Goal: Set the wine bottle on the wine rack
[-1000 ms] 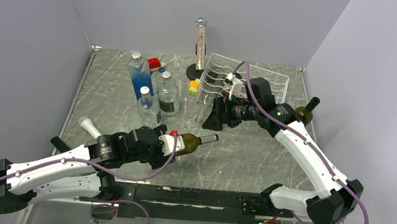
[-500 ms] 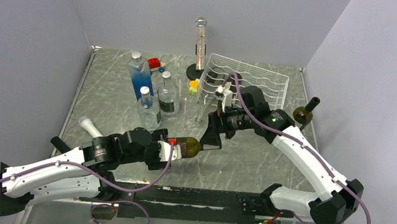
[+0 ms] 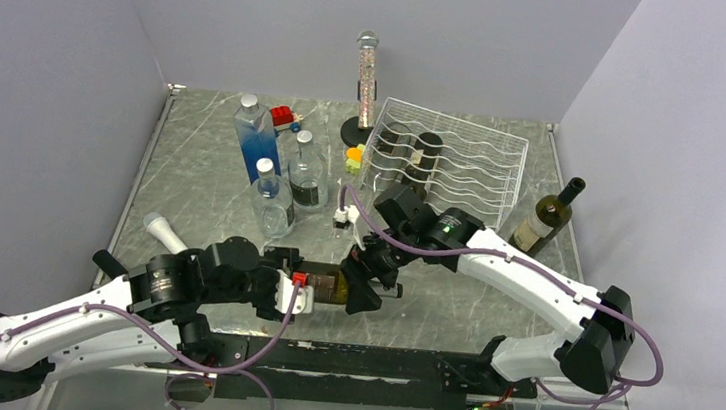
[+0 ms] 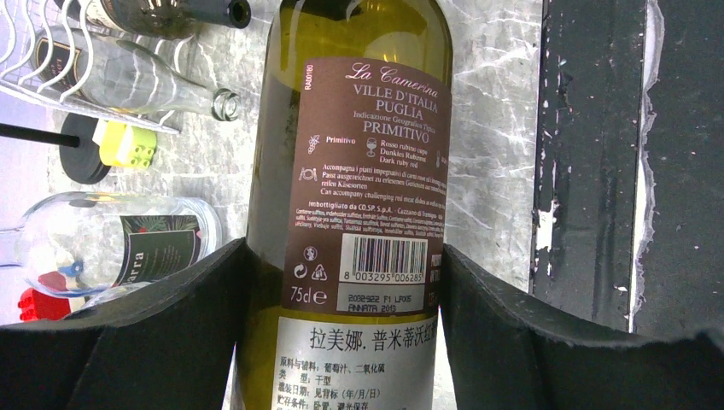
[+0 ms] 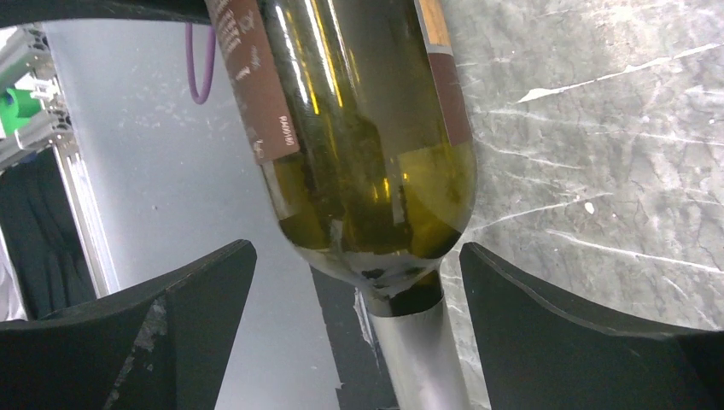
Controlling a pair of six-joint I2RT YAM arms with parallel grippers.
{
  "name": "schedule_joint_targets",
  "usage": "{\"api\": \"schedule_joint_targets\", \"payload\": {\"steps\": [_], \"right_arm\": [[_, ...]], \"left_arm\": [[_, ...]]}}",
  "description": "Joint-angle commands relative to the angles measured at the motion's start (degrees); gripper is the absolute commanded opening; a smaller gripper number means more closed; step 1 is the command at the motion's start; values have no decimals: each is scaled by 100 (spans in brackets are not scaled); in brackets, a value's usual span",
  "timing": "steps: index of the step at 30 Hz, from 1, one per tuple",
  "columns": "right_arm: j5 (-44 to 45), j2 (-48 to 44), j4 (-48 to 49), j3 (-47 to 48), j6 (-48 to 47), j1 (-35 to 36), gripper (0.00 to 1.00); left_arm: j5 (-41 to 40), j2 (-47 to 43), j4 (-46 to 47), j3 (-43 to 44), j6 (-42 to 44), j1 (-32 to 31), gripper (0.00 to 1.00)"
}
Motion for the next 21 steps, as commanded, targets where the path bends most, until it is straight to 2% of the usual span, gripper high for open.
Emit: {"api": "schedule_joint_targets", "payload": {"steps": [1,4,9,11,14,16,19,21], "right_arm": [[114,89,-20,-26,-318,163,94],[96,154,52,-111,-399,277,91],[-43,133,94,-223,-610,613,76],[-63,140,94,-219,-632,707,66],[-17,185,89,-182,-587,758,47],[27,220,61,-172,-584,771,38],[131,195,143,-217,-529,782,30],[239,163,224,-251,-465,789,17]], "left_arm": [[158,-228,458,363,206,-20,1],[120,-276,386,391,196,-20,1],[-10,-339,385,346,148,-20,1],[-64,-347,411,319,125,-19,1],[-142,-377,468,290,107,-20,1],[-172,-391,518,287,135,-20,1],[-222,-350,513,349,169,-20,1],[-246,-317,503,374,186,-20,1]]}}
